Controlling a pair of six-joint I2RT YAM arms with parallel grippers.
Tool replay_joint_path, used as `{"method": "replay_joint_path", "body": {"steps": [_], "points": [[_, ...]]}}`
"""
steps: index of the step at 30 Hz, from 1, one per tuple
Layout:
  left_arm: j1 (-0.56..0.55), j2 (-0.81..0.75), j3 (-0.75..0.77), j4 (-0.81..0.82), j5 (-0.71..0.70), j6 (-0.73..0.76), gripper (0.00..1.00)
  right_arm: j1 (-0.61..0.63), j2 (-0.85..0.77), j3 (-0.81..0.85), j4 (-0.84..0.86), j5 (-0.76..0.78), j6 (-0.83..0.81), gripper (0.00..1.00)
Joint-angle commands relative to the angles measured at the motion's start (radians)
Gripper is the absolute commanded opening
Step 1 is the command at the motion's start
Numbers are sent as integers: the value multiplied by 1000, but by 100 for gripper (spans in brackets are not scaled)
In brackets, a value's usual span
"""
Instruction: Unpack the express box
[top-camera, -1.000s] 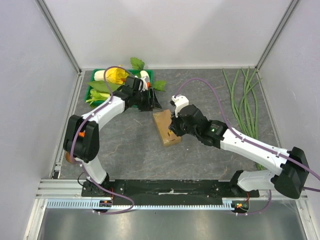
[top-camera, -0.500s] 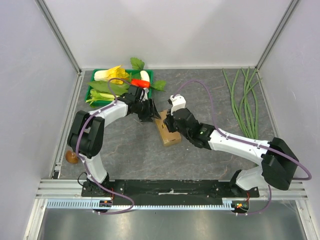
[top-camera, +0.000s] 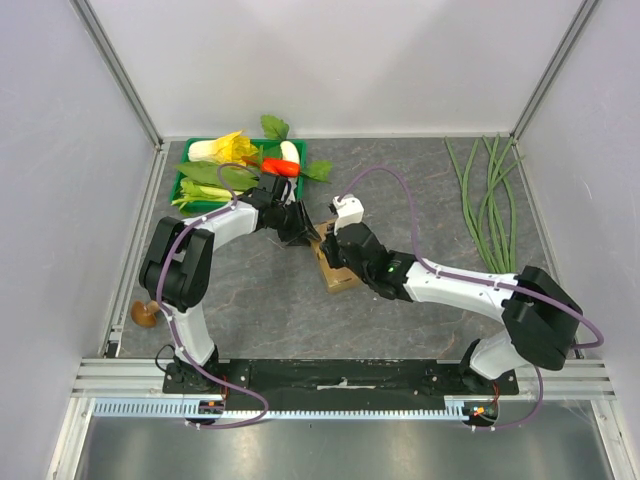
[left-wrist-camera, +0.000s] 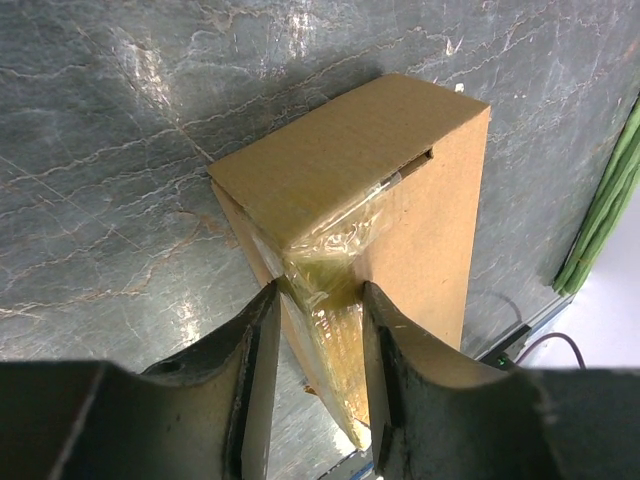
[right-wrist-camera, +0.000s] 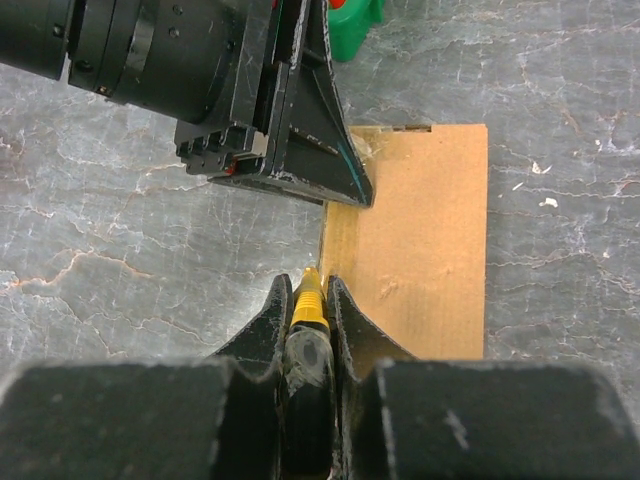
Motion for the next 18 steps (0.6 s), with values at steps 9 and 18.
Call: {"method": "replay_joint_path", "body": {"steps": [9, 18], "points": [[-2, 32, -25, -70, -78, -7, 42, 14, 30, 37, 25, 60, 26, 0], [0, 35, -39, -84, -94, 19, 46, 17, -30, 9, 54, 91, 19, 0]]}}
